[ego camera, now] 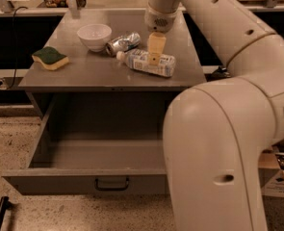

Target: Pick blue plastic bottle from top drawer and place on counter

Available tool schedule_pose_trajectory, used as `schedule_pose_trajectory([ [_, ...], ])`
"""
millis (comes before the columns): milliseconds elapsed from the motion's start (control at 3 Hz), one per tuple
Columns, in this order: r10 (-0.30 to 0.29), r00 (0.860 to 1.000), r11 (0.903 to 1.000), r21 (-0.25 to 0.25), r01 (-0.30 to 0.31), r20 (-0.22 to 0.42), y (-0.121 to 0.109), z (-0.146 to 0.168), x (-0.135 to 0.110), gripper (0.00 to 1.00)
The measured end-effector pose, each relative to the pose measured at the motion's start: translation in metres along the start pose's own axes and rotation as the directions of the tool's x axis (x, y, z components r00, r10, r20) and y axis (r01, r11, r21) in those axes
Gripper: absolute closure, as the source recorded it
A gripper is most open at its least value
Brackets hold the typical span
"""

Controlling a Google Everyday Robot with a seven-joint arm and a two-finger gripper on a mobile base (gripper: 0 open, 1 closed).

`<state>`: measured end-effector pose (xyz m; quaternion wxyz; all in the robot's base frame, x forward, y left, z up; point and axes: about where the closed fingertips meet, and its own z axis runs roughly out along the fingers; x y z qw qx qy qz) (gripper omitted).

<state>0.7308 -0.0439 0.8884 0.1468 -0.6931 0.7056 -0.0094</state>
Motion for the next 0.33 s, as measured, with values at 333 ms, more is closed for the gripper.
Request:
schedule_pose_trajectory([
  [333,-0.062,0.998,0.9976,0.028,0.063,-0.023,0.0177,-0.0304,-0.0102,0.0],
])
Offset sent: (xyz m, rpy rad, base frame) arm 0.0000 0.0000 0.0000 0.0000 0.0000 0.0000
